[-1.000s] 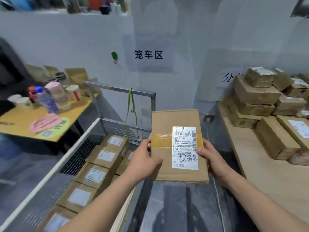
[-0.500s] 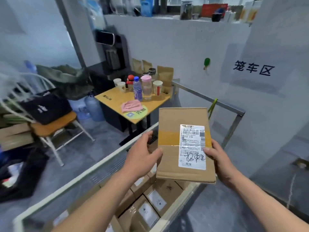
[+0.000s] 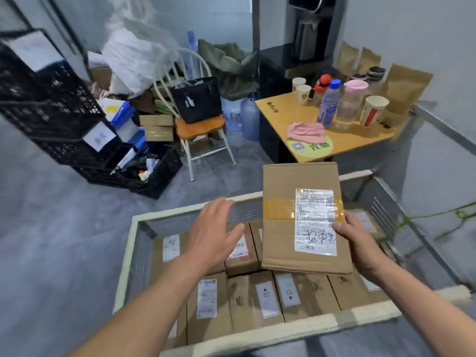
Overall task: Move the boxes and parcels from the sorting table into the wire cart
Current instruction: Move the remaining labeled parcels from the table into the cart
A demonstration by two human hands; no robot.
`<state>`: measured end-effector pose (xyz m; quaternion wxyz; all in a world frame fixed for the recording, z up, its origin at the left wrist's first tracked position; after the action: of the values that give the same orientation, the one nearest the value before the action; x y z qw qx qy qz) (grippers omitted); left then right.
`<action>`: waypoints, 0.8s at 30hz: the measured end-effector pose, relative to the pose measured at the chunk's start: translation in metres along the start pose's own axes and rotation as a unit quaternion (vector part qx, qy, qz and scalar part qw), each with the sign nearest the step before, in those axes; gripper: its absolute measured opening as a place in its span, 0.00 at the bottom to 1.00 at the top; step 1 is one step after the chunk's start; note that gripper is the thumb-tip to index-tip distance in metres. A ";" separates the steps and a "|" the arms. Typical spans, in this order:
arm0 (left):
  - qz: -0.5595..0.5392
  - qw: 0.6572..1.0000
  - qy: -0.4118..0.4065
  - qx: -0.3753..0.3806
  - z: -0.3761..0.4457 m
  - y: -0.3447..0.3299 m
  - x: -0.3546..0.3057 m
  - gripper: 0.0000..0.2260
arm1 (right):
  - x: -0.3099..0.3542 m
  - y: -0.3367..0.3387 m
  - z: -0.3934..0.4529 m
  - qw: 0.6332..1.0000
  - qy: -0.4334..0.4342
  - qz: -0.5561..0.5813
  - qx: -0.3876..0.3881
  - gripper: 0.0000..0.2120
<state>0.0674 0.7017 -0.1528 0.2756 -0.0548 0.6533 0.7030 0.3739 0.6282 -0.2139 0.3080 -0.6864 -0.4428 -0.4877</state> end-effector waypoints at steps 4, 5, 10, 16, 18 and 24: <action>0.045 0.998 0.047 0.023 -0.023 -0.026 0.033 0.28 | -0.027 -0.017 0.019 0.998 -0.036 -0.033 0.044 0.41; 0.053 0.996 0.055 0.035 -0.029 -0.034 0.041 0.28 | -0.035 -0.021 0.023 0.997 -0.045 -0.044 0.051 0.39; 0.074 0.988 0.099 0.096 -0.052 -0.082 0.081 0.28 | -0.090 -0.047 0.039 0.990 -0.089 -0.079 0.072 0.36; 0.106 0.979 0.111 0.134 -0.066 -0.147 0.127 0.25 | -0.160 -0.080 0.054 0.980 -0.139 -0.119 0.074 0.29; 0.112 0.975 0.114 0.153 -0.070 -0.171 0.146 0.24 | -0.188 -0.084 0.061 0.976 -0.150 -0.134 0.085 0.35; 0.120 0.955 0.142 0.231 -0.086 -0.240 0.194 0.28 | -0.261 -0.092 0.077 0.956 -0.188 -0.202 0.097 0.23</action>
<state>-0.0102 0.6797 -0.4631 0.0985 -0.0105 0.8322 0.5455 0.2860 0.6519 -0.4868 0.1796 -0.6290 -0.6673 -0.3562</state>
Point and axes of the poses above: each hand's wrist, its own z-axis towards the middle knuckle, its own y-axis out of the back of the hand, x = y × z, the point moved 1 cm from there along z, towards the middle knuckle, and after that the axes turned 10 degrees about -x, right-handed, at the moved point
